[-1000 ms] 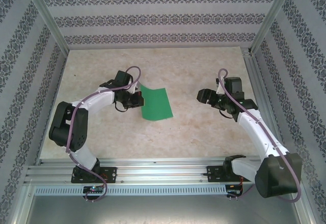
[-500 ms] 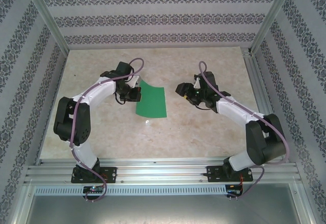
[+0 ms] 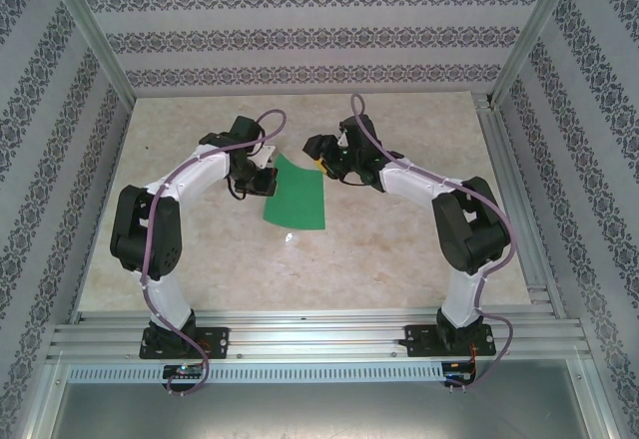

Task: Fold a paper plane with a square sheet of paper (fold left side to right side)

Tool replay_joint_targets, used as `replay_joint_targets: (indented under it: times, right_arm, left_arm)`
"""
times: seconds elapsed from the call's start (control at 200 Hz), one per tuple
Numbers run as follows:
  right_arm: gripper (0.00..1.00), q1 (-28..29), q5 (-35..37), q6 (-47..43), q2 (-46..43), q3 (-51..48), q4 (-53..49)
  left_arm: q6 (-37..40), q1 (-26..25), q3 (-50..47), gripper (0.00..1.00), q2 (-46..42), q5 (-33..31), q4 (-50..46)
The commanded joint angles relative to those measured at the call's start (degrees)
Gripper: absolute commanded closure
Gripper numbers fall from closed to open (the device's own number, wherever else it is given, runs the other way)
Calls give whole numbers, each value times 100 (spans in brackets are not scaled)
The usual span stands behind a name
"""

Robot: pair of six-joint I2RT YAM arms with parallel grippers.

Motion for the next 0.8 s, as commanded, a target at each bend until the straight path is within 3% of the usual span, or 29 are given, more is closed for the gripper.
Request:
replay_joint_targets:
  times: [0.0,0.23,0.794]
  right_arm:
    - [43,120,-64,376,297,431,112]
    - [43,271,-218,532,734,1080,-159]
    - [40,252,-488,453,844,1519,-927]
  left_arm:
    - [163,-94,223,100,21,-64,-190]
    - [286,-223,250,100,-87,-330,-213]
    - [553,-534,70,100,-506,-838,23]
